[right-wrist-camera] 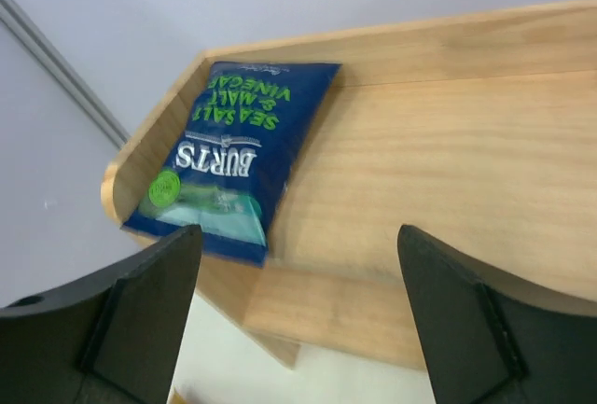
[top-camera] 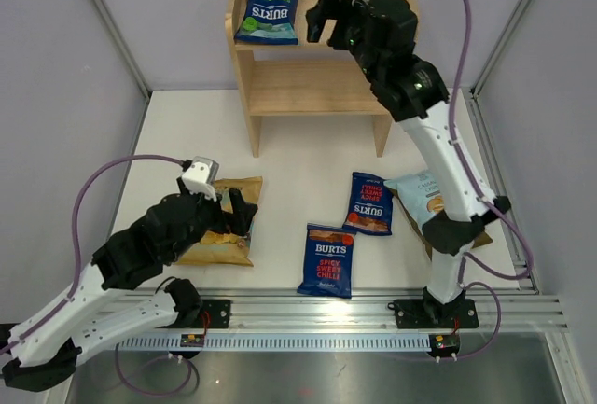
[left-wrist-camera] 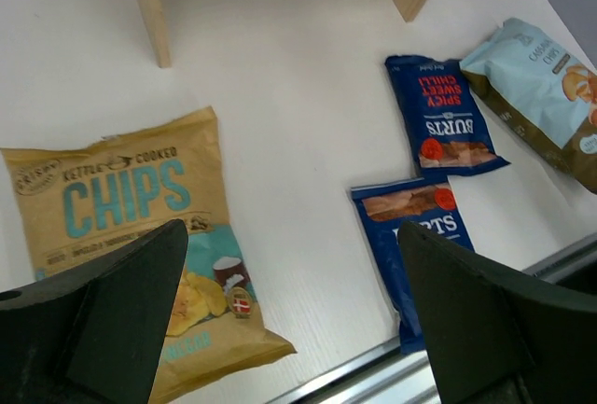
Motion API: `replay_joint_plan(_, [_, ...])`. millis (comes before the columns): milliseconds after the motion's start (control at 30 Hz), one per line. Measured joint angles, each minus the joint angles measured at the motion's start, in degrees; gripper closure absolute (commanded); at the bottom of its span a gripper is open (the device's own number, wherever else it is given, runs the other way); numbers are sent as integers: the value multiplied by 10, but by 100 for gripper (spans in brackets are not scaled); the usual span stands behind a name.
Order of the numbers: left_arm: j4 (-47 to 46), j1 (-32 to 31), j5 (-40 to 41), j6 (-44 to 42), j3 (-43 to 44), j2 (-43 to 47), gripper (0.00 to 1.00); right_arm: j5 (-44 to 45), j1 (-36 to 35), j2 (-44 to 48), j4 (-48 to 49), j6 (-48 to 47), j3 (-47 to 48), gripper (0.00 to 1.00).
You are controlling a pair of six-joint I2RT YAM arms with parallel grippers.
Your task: Place and organize the chips bags onto the shelf
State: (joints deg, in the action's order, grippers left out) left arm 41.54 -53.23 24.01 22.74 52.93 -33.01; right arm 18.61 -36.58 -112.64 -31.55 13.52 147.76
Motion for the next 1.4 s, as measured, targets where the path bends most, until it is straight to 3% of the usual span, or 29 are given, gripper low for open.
replay_joint_plan(33, [-2, 0, -11, 11, 0, -14, 1, 2, 0, 29, -10, -3, -21, 1])
replay_joint_plan(367, [-73, 0, -127, 112, -46, -113, 1, -55, 1, 418, -8, 14, -455, 1])
replay_joint_plan(633, [-177, 0, -220, 165, -129, -238, 2, -145, 2, 596, -34, 67, -647, 1])
replay_joint_plan(1033, [-312, -36, -298, 212, -177, -389, 6, -285, 2, 741, -87, 126, -872, 6])
replay_joint_plan(1400, [-353, -83, -289, 245, -169, -478, 17, -299, 2, 770, -90, 137, -909, 9])
